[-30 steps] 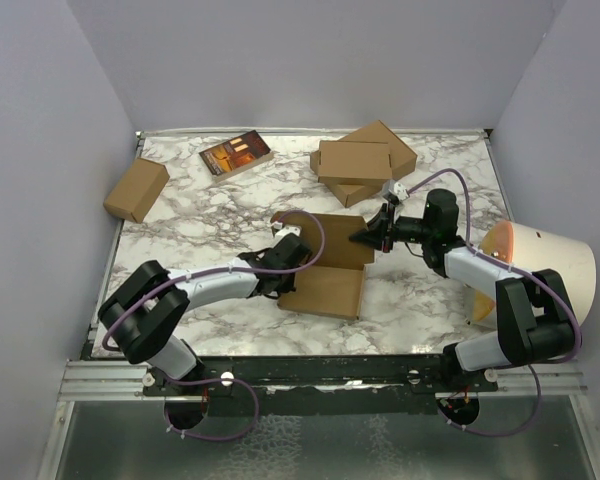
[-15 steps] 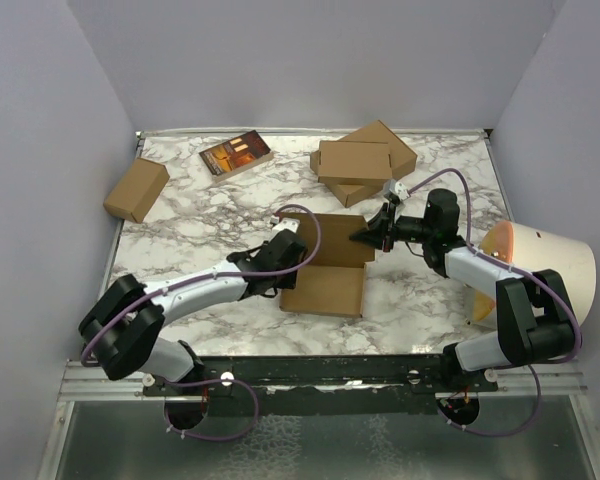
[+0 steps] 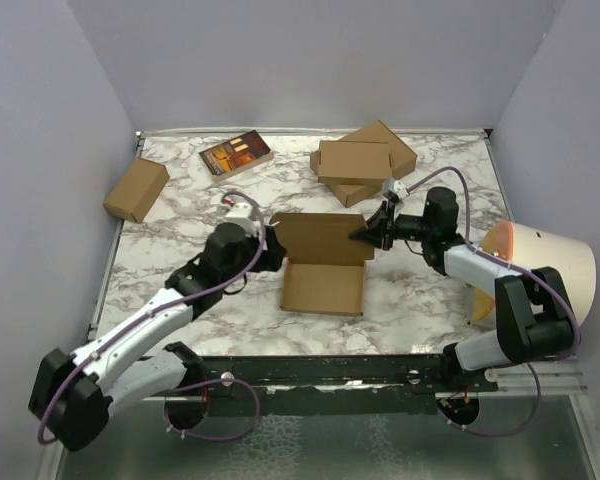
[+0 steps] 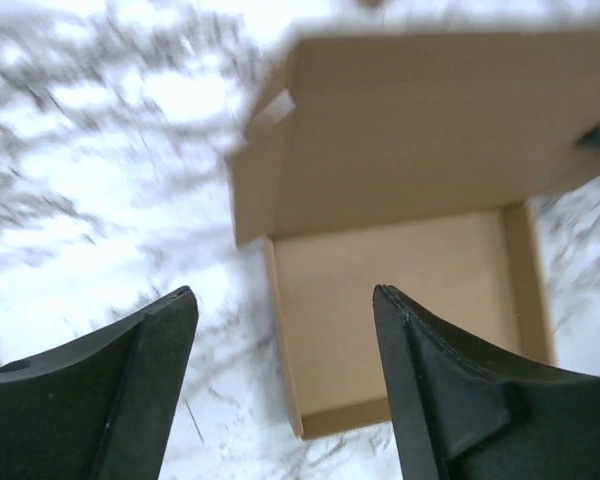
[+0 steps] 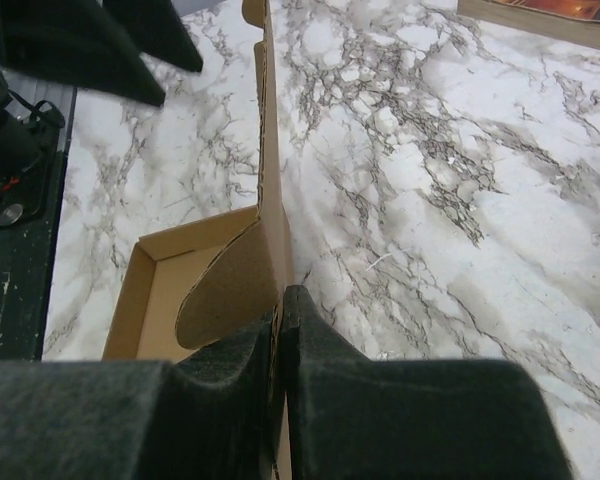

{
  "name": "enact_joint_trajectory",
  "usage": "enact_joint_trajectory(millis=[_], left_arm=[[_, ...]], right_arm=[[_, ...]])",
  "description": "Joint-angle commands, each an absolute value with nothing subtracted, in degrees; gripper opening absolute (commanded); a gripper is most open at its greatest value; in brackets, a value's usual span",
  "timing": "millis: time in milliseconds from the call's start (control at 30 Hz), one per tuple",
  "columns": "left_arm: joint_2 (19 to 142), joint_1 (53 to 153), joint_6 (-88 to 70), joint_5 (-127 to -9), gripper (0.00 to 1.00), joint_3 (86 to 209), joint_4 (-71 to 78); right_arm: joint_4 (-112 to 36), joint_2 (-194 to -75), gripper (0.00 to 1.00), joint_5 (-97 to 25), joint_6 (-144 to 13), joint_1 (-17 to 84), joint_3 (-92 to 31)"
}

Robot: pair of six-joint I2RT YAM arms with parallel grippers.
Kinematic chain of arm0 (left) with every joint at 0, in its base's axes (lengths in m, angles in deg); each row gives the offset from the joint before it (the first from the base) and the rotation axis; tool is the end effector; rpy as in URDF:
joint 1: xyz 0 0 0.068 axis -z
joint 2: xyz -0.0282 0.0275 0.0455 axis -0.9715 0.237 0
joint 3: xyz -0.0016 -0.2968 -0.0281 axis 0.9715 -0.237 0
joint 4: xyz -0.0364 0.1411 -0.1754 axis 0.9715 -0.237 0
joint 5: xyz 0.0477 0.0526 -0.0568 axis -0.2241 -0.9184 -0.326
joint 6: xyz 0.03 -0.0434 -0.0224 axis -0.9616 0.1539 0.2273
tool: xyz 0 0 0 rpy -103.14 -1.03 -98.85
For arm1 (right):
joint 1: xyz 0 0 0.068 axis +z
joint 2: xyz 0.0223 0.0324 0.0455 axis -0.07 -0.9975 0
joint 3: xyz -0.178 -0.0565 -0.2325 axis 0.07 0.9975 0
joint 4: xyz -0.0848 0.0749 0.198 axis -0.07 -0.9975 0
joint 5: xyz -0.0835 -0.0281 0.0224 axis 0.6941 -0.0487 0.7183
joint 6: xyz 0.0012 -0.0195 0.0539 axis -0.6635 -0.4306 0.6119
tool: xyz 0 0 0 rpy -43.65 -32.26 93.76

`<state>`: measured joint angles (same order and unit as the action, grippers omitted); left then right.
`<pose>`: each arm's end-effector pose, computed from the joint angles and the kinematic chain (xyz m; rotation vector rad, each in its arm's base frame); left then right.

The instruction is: Fold the paper box

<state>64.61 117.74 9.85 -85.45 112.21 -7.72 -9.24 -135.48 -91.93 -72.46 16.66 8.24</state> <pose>0.1429 -0.1173 0.2800 0.1072 2.1566 -0.5723 0.2442 0.0920 0.2675 -0.9542 1.5893 1.1728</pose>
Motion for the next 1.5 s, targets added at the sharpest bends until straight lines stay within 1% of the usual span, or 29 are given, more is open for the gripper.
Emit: enact_joint_trajectory(millis=[0, 100, 167, 300, 367, 467, 567, 733, 933, 1000, 1033, 1133, 1333, 1467], left_arm=[[55.3, 104.1, 7.8, -70.1, 0.75, 108.8, 2.5], [53.9, 94.8, 8.6, -59.6, 0.75, 107.8, 6.0], [54.6, 91.2, 9.0, -54.7, 0.74, 107.4, 8.4], [57.0, 88.3, 9.0, -48.9, 0.72, 105.7, 14.9], [59.0, 88.1, 8.4, -48.2, 0.72, 105.2, 17.0], [62.0, 88.1, 8.1, -47.7, 0.69, 104.7, 19.2], [62.9, 88.0, 8.7, -48.3, 0.68, 104.1, 21.0], [60.2, 88.0, 7.5, -51.5, 0.68, 103.5, 20.2], [56.3, 88.1, 7.8, -54.3, 0.69, 101.9, 18.4], [55.6, 88.1, 8.6, -54.4, 0.69, 101.3, 18.4], [55.4, 88.1, 9.1, -54.5, 0.69, 101.0, 18.4], [54.6, 88.1, 10.5, -54.6, 0.69, 99.9, 18.6], [53.9, 88.0, 15.7, -57.5, 0.68, 96.7, 21.7], [53.9, 88.0, 18.4, -60.1, 0.68, 94.6, 23.5]], right_arm=[[-9.8, -137.0, 0.06, -93.4, -73.6, 16.5, 5.8], [-11.0, -137.2, 0.08, -93.3, -74.7, 16.5, 5.1], [-11.4, -137.6, 0.09, -93.4, -75.0, 16.5, 4.9], [-12.1, -138.3, 0.09, -93.5, -75.7, 16.5, 4.3], [-12.8, -138.7, 0.1, -93.6, -76.3, 16.5, 4.0], [-13.8, -139.1, 0.14, -93.5, -77.1, 16.5, 3.4], [-15.6, -139.5, 0.2, -93.0, -78.4, 16.4, 2.4], [-19.8, -139.7, 0.35, -92.1, -81.1, 15.6, 0.3], [-25.4, -137.6, 0.61, -91.6, -85.7, 13.6, -1.8], [-26.9, -136.7, 0.67, -92.5, -86.9, 12.6, -2.2], [-27.6, -136.3, 0.69, -93.0, -87.4, 12.0, -2.4], [-29.8, -135.0, 0.71, -94.4, -89.3, 10.3, -3.1], [-33.6, -133.1, 0.71, -96.2, -93.0, 6.5, -4.0], [-37.2, -133.5, 0.71, -92.4, -93.7, 5.1, -5.8]])
